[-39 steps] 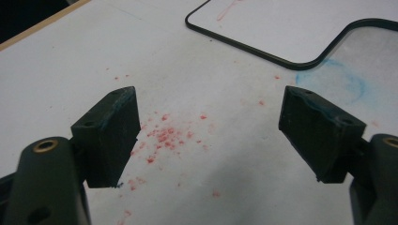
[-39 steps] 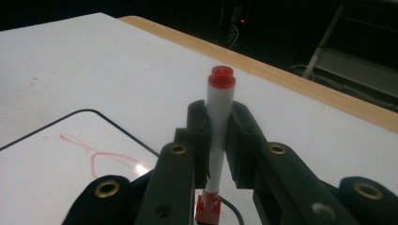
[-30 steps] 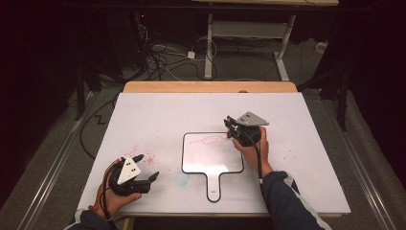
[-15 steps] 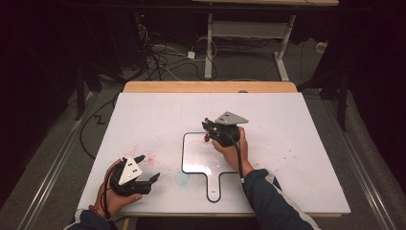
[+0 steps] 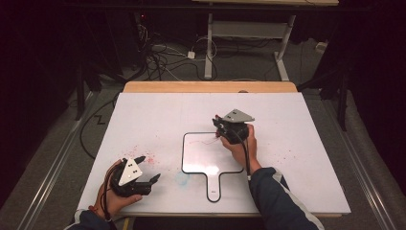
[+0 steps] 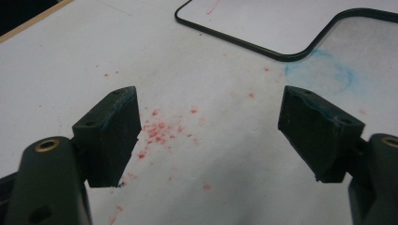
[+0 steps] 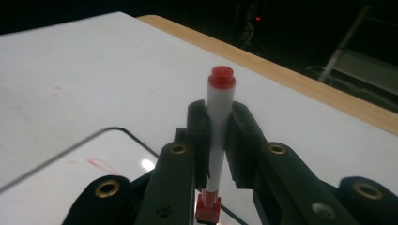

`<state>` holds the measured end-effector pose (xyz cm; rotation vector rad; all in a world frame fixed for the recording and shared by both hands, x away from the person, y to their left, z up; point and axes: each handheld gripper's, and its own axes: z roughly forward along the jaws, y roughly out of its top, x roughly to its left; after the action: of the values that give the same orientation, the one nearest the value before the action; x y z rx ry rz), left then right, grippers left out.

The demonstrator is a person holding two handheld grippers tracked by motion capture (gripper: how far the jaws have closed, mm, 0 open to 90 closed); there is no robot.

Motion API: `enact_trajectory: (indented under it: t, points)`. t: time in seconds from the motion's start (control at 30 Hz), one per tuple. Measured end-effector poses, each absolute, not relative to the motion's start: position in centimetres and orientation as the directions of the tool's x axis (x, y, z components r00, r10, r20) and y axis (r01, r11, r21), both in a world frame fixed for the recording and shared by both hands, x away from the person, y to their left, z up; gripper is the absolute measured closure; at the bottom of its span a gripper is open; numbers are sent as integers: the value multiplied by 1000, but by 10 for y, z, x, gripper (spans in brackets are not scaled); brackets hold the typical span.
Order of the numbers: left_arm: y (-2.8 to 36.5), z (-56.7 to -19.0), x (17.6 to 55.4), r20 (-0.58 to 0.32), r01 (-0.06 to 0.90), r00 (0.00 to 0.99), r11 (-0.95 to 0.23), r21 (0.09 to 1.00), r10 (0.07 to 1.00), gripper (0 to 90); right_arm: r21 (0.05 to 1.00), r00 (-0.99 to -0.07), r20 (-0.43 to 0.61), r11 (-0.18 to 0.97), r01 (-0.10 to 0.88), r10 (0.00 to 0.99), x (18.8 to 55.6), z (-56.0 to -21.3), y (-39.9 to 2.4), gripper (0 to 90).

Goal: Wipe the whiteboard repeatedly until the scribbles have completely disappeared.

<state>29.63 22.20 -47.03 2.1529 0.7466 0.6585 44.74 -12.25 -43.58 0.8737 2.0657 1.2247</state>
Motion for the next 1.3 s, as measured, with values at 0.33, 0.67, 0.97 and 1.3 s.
enact_trajectory:
  t: [0.33, 0.67, 0.97, 1.3]
  points:
    - [221, -471, 297, 223, 291, 701, -557, 778, 677, 203, 916, -578, -86, 292, 274, 811, 449, -438, -142, 817]
    - [222, -471, 295, 214, 297, 702, -553, 778, 679, 203, 910, -553, -131, 321, 263, 823, 443, -438, -143, 817]
    - [220, -471, 297, 223, 288, 706, -561, 776, 672, 203, 925, -565, -42, 246, 289, 824, 441, -439, -149, 816]
    - [220, -471, 296, 213, 296, 708, -558, 775, 673, 204, 922, -625, -76, 293, 252, 777, 428, -441, -122, 816]
